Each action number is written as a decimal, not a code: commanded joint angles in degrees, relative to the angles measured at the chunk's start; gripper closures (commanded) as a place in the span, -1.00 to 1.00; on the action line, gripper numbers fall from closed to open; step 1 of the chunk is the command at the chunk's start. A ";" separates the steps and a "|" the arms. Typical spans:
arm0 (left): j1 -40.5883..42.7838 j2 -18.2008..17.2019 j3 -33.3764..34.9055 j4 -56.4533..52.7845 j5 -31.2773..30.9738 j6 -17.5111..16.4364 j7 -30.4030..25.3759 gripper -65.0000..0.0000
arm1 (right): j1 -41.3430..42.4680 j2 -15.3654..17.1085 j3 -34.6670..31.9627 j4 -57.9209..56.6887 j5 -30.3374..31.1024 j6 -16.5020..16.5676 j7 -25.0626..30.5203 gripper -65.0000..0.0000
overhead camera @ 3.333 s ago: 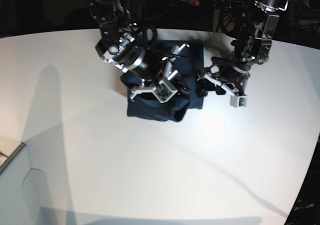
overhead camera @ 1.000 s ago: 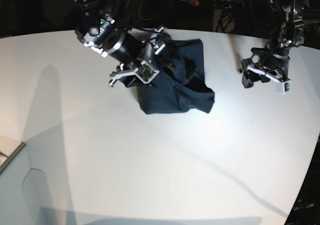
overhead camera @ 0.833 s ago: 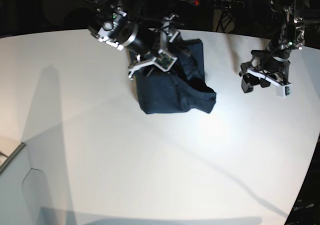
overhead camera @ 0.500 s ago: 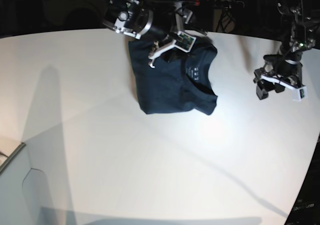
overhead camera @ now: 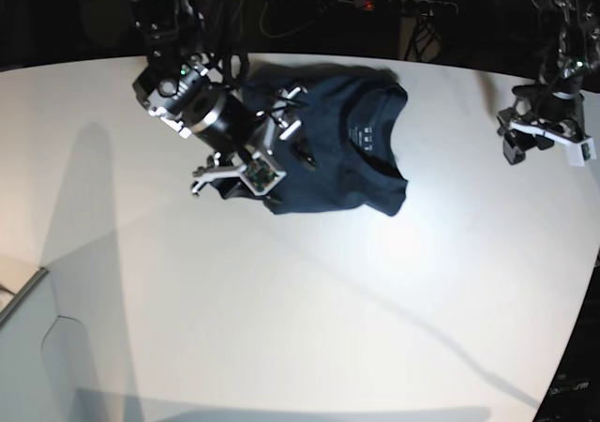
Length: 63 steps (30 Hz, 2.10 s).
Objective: Layout the t-shirt on the table in an organized manner, then fold the t-shirt properly
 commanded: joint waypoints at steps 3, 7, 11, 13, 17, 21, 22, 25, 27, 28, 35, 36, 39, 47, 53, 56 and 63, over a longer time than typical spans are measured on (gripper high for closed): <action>0.34 -0.88 -0.49 1.08 -0.37 -0.31 -1.40 -0.23 | 2.21 -0.36 0.10 -1.84 0.72 0.84 1.36 -0.15; 0.96 -0.97 -0.49 0.90 -0.37 -0.31 -1.40 -0.23 | 3.61 -0.45 0.10 -4.04 0.72 0.84 1.36 0.23; 1.14 -0.97 -0.49 0.64 -0.02 -0.31 -1.40 -0.23 | 4.67 -0.54 -0.16 -5.01 0.72 0.84 1.36 0.82; 1.14 -0.97 -0.49 0.64 0.07 -0.31 -1.40 -0.23 | 5.99 -0.54 -0.07 -6.59 0.72 0.84 1.36 0.97; 1.14 -0.79 -0.49 0.64 -0.19 -0.31 -1.40 -0.23 | 8.54 -0.18 0.19 -11.60 0.72 0.84 1.45 1.00; 1.14 -0.79 -0.49 0.64 -0.19 -0.31 -1.40 -0.23 | 10.12 -0.10 3.71 -14.41 0.72 0.84 1.89 1.00; 1.14 -0.79 -0.49 0.64 -0.10 -0.31 -1.40 -0.23 | 10.56 -0.10 4.59 -14.77 0.72 0.84 1.89 1.00; 1.14 -0.71 -0.49 0.64 0.07 -0.31 -1.40 -0.23 | 12.05 -0.10 6.96 -16.61 0.72 0.84 1.89 1.00; 1.05 -0.62 -0.49 0.64 0.07 -0.31 -1.40 -0.23 | 13.20 0.08 8.54 -18.63 0.63 0.84 1.89 1.00; 1.05 -0.62 -0.49 0.64 0.07 -0.31 -1.40 -0.23 | 13.46 0.52 9.16 -19.34 0.63 0.84 1.89 1.00; 0.61 -0.53 -0.41 0.64 -0.02 -0.31 -1.40 -0.23 | 11.53 0.43 9.51 -12.57 0.72 0.84 1.80 1.00; 0.61 -0.53 -0.41 0.64 -0.19 -0.31 -1.40 -0.23 | 10.82 0.17 9.42 -9.84 0.72 0.84 1.80 1.00; 0.61 -0.53 -0.41 0.64 -0.19 -0.31 -1.40 -0.23 | 9.24 -1.42 7.05 -5.10 0.81 0.84 1.45 1.00; 0.52 -0.53 -0.49 0.64 -0.28 -0.31 -1.40 -0.23 | 8.80 -1.68 0.45 -10.19 0.54 0.84 1.71 1.00; 0.52 -0.53 -0.49 0.64 -0.28 -0.31 -1.40 -0.23 | 12.14 0.26 2.04 -19.78 0.63 0.84 1.89 1.00; 0.52 -0.53 -0.49 0.64 -0.28 -0.31 -1.40 -0.23 | 13.37 0.69 4.15 -22.06 0.63 0.84 1.97 1.00; -0.18 -0.44 -0.23 0.64 -0.28 -0.31 -1.40 -0.23 | 13.37 0.78 7.58 -22.41 0.54 0.84 1.97 1.00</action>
